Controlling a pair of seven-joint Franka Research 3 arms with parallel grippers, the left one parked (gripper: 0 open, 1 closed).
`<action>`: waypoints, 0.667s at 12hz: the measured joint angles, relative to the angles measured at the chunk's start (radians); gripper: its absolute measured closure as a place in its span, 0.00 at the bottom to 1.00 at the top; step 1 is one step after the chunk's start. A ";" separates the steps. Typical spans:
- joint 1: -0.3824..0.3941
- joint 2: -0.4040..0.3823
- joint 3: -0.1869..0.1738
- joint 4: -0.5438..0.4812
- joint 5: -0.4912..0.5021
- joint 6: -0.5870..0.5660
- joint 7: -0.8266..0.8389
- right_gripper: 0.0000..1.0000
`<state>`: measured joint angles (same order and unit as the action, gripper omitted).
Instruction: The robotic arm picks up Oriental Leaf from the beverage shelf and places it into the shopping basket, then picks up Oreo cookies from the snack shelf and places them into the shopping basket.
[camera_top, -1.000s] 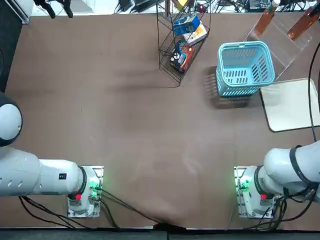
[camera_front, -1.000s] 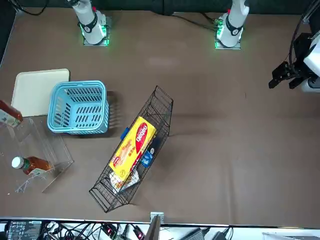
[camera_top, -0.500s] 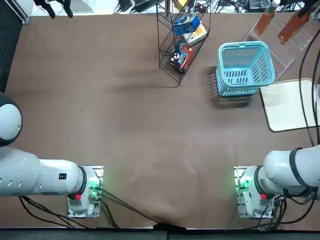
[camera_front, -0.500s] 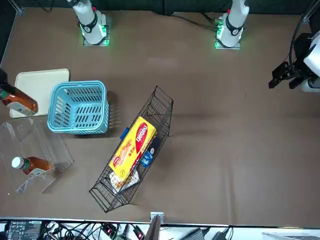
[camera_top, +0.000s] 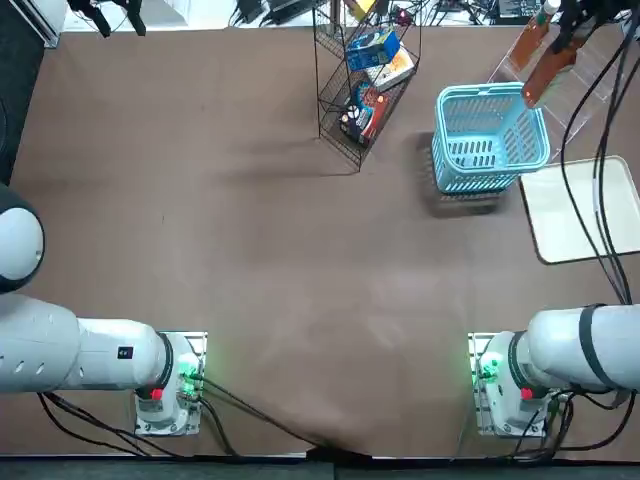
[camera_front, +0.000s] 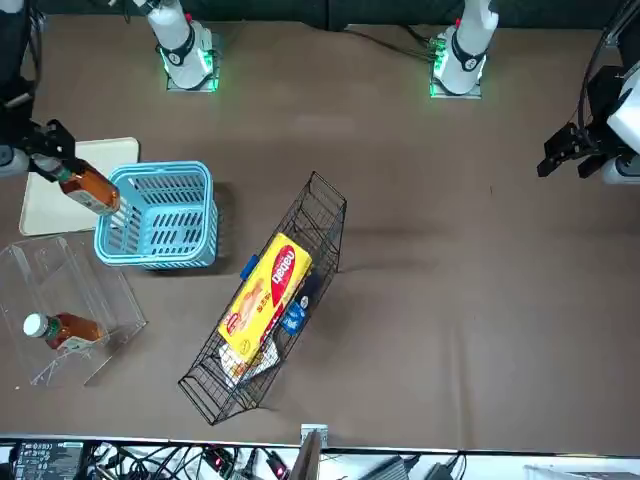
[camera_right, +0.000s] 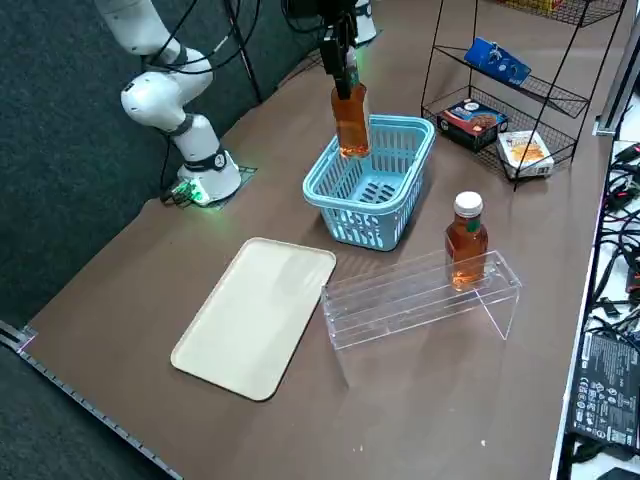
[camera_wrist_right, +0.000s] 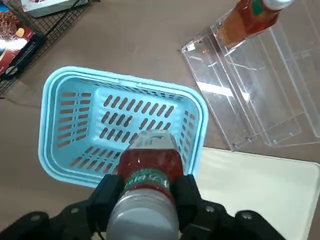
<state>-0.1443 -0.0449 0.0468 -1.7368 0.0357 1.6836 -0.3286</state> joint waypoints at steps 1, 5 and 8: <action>0.009 -0.015 0.001 -0.036 0.000 0.027 0.018 0.41; 0.037 -0.055 0.001 -0.212 -0.001 0.180 0.077 0.41; 0.055 -0.054 0.001 -0.337 -0.001 0.337 0.099 0.41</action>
<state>-0.0890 -0.0992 0.0475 -2.0738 0.0347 2.0205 -0.2293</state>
